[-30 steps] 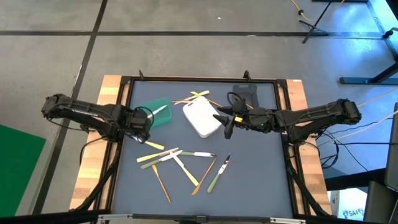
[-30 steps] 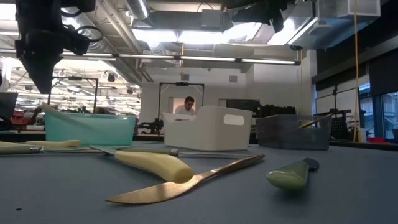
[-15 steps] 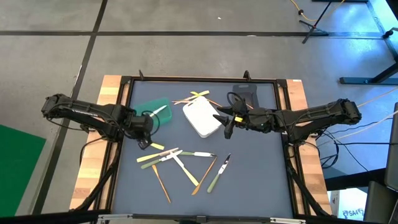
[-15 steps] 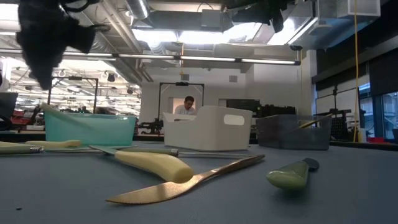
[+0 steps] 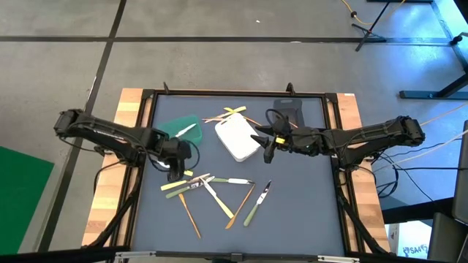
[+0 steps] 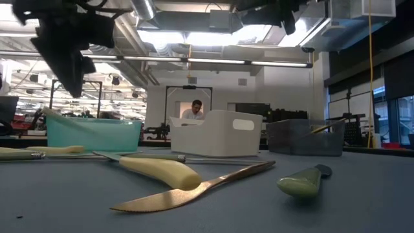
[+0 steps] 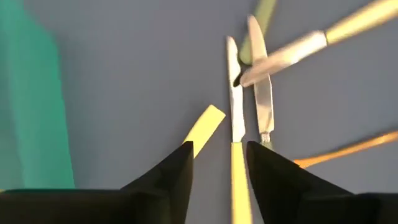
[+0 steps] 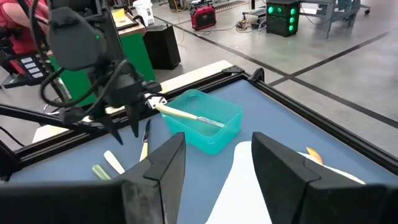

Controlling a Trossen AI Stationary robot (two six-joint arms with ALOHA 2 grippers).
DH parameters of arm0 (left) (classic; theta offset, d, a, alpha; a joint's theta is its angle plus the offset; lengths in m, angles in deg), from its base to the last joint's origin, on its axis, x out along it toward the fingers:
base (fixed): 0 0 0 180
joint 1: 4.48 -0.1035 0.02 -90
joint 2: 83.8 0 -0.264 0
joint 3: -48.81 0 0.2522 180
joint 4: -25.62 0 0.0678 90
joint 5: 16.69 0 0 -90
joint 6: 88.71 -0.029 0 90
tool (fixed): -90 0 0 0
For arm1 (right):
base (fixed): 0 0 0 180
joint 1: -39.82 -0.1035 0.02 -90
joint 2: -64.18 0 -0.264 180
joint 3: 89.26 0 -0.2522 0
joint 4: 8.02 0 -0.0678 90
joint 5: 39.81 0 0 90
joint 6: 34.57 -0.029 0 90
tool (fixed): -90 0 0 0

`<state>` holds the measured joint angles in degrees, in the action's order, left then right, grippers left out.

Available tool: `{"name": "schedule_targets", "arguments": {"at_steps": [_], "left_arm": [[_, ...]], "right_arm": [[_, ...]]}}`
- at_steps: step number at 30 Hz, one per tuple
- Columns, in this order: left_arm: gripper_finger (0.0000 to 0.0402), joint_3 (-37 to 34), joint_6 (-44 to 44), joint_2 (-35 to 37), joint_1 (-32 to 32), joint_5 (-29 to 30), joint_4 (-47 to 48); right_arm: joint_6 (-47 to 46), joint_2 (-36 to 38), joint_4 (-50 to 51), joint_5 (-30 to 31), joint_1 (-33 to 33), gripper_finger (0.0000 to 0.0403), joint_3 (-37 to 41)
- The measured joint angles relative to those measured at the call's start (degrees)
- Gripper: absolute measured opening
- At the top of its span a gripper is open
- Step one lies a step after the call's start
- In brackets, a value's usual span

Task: Sort silverware by color (type)
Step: Put the top left yellow table knife into the green bin

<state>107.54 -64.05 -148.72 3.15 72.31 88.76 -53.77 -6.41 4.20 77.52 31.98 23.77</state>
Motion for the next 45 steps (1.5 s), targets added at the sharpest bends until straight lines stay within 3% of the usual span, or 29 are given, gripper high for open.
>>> {"name": "schedule_targets", "arguments": {"at_steps": [11,25,33,45], "left_arm": [[0.0149,0.0,-13.0,-12.5,4.6,4.7,-0.1],[0.0148,0.0,-15.0,-24.1,5.1,6.1,0.0],[0.0148,0.3,-14.9,-26.9,5.1,6.2,-0.2],[0.0076,0.2,-14.8,-27.1,5.1,5.6,-0.4]], "right_arm": [[0.0,0.0,1.8,0.0,0.0,0.0172,0.0],[0.0,0.0,1.8,0.0,0.0,0.0172,0.0],[0.0,0.0,1.7,0.0,0.0,0.0172,0.0],[0.0,0.0,1.8,0.0,0.0,0.0172,0.0]]}}
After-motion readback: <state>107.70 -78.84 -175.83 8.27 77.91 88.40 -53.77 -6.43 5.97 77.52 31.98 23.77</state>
